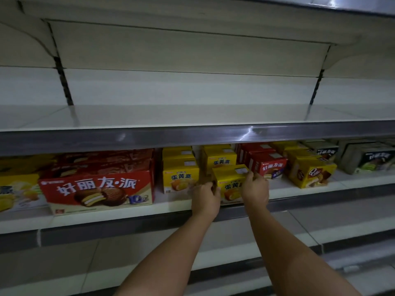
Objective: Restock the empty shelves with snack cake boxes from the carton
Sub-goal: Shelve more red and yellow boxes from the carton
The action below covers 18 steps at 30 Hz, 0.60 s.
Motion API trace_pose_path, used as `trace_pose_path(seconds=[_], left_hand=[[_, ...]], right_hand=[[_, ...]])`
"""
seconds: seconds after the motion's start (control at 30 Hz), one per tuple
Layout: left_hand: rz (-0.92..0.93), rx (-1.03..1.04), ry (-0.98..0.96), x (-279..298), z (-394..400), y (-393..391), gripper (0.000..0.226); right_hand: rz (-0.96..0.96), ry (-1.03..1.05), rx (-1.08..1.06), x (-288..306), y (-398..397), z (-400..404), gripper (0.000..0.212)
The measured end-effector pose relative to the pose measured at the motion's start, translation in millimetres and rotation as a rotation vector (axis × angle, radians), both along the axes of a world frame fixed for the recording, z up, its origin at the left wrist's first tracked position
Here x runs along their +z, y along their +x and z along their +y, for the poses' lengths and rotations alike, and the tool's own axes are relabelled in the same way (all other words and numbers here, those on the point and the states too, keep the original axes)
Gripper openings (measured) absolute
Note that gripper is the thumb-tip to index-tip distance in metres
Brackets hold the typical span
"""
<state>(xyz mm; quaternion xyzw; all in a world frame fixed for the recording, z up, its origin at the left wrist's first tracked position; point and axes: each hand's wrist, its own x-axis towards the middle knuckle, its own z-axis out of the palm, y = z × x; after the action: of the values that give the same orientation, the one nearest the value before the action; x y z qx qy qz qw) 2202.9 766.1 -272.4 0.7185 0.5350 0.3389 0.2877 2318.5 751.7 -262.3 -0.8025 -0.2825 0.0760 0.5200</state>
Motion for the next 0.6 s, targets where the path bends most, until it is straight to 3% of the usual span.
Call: trace_pose_path(seconds=[0.3,0.47,0.6], left_hand=[[-0.076,0.086,-0.122,3.9,21.0,22.4,0.023],[0.003,0.103,-0.165,5.0,26.2,28.1,0.039],[-0.081,0.065,-0.251,9.1,28.0,31.1,0.043]], right_hand=[[0.229,0.051,0.212,4.9,17.4,24.2,0.043],[0.331,0.116,0.238,2.4,11.7,31.6,0.049],[0.389,0.162,0.28,3.1,10.4,31.8,0.048]])
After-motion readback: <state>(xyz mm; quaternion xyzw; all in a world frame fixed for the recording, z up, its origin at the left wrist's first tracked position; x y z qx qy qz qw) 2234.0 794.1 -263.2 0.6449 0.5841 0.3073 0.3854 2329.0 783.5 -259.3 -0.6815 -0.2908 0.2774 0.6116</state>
